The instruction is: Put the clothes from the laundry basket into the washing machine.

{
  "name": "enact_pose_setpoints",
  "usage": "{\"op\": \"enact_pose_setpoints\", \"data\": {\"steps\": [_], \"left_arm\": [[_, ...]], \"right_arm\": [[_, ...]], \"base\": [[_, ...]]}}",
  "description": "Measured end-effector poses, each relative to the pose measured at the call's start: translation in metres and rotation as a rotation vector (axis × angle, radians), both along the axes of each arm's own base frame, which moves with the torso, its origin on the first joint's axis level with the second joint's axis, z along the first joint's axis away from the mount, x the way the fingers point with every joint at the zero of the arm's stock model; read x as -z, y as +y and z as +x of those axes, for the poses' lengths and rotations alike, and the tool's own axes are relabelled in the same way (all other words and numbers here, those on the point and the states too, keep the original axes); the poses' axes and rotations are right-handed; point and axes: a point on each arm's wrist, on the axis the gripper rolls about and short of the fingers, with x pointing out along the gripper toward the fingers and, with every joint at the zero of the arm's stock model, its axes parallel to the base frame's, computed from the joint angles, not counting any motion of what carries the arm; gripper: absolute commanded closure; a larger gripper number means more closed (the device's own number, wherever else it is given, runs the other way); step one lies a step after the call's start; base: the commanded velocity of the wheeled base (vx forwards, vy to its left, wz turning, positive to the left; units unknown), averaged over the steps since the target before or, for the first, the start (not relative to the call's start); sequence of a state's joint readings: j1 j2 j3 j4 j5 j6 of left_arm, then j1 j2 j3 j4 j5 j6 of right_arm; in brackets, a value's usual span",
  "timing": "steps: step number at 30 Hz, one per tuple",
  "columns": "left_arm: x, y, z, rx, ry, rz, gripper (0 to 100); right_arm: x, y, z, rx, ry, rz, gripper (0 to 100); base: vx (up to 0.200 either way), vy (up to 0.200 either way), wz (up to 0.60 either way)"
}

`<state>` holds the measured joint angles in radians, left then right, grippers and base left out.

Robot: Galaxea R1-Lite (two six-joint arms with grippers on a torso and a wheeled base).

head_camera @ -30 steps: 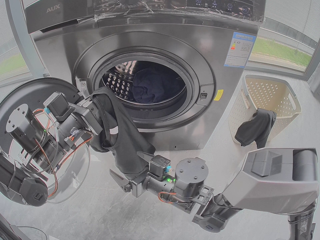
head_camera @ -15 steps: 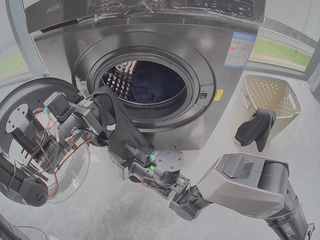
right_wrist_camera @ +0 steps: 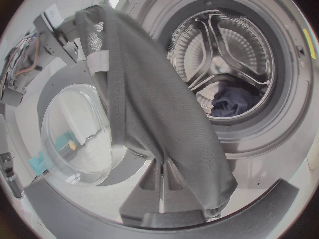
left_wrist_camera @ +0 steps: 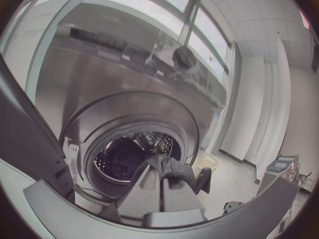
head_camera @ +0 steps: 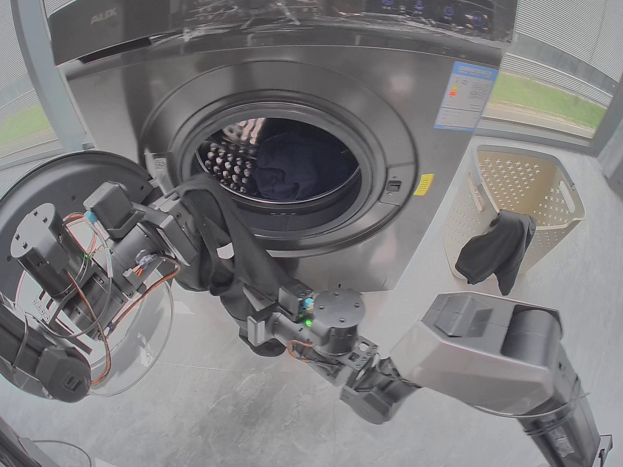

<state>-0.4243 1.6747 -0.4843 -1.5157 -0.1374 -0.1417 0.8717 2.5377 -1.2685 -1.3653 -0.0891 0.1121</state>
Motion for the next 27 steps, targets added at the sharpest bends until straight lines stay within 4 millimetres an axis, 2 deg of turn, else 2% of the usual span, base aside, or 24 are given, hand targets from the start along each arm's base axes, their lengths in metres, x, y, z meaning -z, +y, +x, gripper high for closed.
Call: {"op": "enact_pose_setpoints", "data": {"steps": [1, 2, 8, 11, 18, 27], "left_arm": [[-0.001, 0.0, 0.0, 0.002, -0.009, -0.006, 100], [-0.001, 0.0, 0.0, 0.004, -0.009, -0.005, 100], [-0.002, 0.001, 0.0, 0.0, -0.018, -0.011, 100], [-0.003, 0.0, 0.0, 0.003, -0.022, -0.012, 100], [-0.003, -0.001, -0.001, 0.006, -0.026, -0.014, 100], [-0.001, -0.004, -0.002, 0.018, -0.021, -0.009, 100]], "right_arm": [[-0.002, -0.003, -0.004, -0.001, 0.004, -0.005, 100], [-0.003, -0.005, -0.006, -0.003, 0.009, -0.01, 0], [-0.017, -0.029, -0.017, 0.012, 0.035, -0.043, 0], [-0.024, -0.034, -0.02, 0.013, 0.033, -0.041, 0], [-0.031, -0.031, -0.029, -0.011, 0.022, -0.038, 0], [-0.026, -0.012, -0.039, -0.056, 0.02, -0.045, 0]], "base": [[0.0, 0.0, 0.0], [0.0, 0.0, 0.0], [0.0, 0.0, 0.0], [0.0, 0.0, 0.0], [0.0, 0.0, 0.0], [0.0, 0.0, 0.0]]}}
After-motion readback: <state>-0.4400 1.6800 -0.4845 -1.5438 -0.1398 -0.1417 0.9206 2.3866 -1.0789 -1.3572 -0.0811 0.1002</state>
